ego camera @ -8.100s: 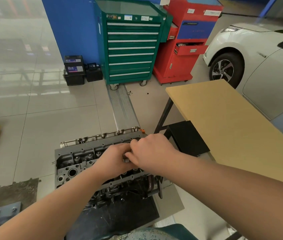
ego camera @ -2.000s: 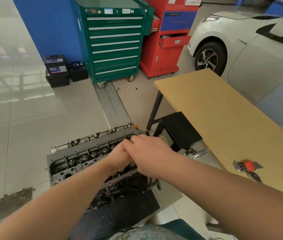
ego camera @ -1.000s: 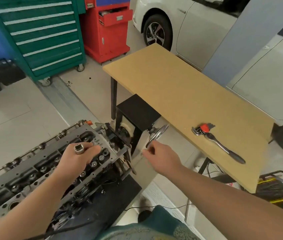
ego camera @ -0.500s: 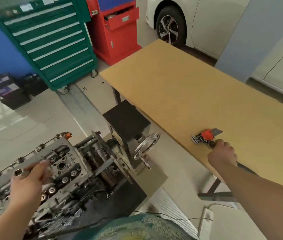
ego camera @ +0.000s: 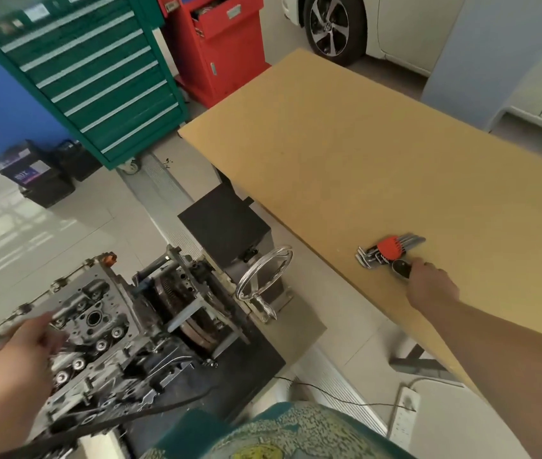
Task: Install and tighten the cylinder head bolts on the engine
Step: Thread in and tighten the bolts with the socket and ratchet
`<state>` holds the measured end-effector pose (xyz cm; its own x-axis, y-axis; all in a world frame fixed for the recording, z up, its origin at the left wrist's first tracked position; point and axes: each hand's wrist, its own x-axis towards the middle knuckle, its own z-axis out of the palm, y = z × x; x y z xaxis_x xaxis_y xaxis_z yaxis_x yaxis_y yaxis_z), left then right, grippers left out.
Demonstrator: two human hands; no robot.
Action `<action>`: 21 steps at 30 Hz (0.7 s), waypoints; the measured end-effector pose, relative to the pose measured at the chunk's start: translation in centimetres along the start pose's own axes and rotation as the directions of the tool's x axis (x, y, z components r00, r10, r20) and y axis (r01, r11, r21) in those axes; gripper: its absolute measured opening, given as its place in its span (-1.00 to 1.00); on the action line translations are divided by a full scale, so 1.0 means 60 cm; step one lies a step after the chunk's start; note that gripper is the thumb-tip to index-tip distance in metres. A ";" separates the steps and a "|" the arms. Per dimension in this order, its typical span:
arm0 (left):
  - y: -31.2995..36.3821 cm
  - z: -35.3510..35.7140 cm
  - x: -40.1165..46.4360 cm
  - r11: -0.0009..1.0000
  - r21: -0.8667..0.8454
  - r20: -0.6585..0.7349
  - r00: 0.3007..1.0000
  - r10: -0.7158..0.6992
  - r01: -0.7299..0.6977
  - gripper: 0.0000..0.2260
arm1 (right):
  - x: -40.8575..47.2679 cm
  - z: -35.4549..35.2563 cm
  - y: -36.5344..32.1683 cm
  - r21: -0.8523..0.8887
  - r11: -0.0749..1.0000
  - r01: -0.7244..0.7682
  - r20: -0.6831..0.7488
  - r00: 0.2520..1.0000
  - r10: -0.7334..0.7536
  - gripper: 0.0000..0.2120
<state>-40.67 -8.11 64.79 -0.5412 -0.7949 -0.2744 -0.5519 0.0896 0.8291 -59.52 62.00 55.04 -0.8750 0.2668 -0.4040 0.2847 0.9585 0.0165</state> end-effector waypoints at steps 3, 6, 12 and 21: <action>0.004 0.001 0.001 1.000 -0.018 -0.014 1.000 -0.011 0.011 -0.57 | 0.006 0.003 0.007 -0.023 0.998 0.061 0.017 0.998 -0.061 -0.70; 0.013 0.005 -0.002 0.999 -0.038 -0.011 1.000 -0.004 0.004 -0.47 | 0.001 0.003 0.013 -0.021 0.994 0.107 0.045 0.993 -0.106 -0.74; 0.029 0.022 -0.013 0.999 -0.048 0.011 1.000 0.005 -0.005 -0.40 | -0.059 -0.035 -0.038 0.316 0.946 0.070 0.290 0.943 -0.167 -0.93; 0.074 0.047 -0.090 0.994 -0.107 0.031 0.999 0.014 -0.010 -0.78 | -0.303 -0.141 -0.350 0.767 0.641 0.030 0.446 0.694 -0.566 -0.61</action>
<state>-42.00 -1.70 68.59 -0.5678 -0.7748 -0.2778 -0.4755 0.0332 0.8791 -52.93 37.90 69.79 -0.5935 -0.4018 -0.6974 0.4563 0.5458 -0.7028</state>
